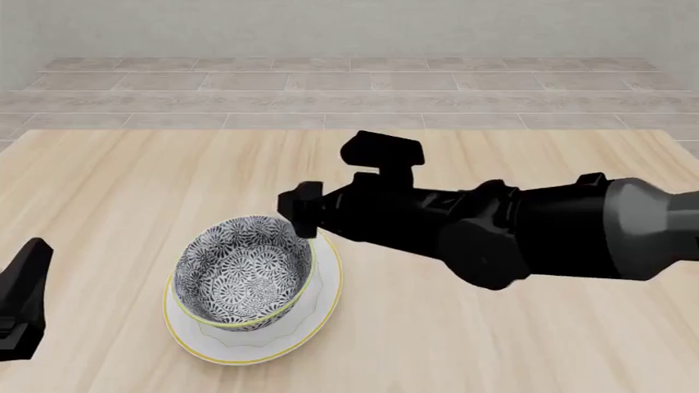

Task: Put the bowl on the plate.

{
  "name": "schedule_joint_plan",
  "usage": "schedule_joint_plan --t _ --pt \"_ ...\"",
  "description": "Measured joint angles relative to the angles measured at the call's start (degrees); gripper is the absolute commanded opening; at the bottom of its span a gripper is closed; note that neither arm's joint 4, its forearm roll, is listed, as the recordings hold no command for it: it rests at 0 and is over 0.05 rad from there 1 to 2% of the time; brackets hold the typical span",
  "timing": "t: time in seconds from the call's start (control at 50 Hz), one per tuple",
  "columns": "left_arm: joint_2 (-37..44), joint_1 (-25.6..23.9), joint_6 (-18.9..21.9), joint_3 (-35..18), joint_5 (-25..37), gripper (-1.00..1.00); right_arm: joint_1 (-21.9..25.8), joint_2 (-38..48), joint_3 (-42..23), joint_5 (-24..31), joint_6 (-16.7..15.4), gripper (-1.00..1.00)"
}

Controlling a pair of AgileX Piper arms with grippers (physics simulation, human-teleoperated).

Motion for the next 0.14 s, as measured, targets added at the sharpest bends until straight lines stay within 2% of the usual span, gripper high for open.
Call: schedule_joint_plan --t 0.14 --pt "0.0 0.0 0.2 0.0 0.1 1.0 0.0 -1.2 1.2 -0.6 0.2 1.0"
